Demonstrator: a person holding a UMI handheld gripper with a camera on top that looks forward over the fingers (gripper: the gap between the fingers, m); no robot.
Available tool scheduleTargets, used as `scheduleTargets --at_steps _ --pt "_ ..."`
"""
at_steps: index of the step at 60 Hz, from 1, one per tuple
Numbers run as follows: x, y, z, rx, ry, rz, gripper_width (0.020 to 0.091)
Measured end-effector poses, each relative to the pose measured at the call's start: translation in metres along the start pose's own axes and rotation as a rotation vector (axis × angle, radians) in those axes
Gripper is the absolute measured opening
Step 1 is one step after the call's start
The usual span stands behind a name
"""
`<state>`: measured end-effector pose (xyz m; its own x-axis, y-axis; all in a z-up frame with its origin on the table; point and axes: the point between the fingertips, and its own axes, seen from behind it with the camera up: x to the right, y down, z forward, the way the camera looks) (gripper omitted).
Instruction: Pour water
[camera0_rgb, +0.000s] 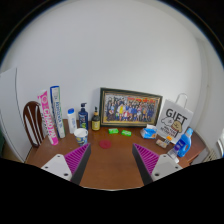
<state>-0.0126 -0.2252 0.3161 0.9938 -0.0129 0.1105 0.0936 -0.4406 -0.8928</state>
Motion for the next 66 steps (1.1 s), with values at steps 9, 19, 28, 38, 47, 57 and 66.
scheduleTargets --at_steps 9,19,28,38,47,57,66 --pt "0.034 0.034 0.016 -0.033 0.028 0.014 0.0853" --pt "0.096 0.09 0.04 -0.054 0.045 0.051 0.0852" --pt "0.169 0.146 0.063 -0.05 0.07 0.049 0.0851" --pt "0.242 0.195 0.093 -0.059 0.054 0.098 0.0856" --pt "0.289 0.205 0.131 -0.012 0.034 0.097 0.0858" --pt "0.303 0.203 0.179 0.038 -0.025 0.119 0.0824" --pt "0.309 0.209 0.209 0.052 -0.033 0.115 0.0616"
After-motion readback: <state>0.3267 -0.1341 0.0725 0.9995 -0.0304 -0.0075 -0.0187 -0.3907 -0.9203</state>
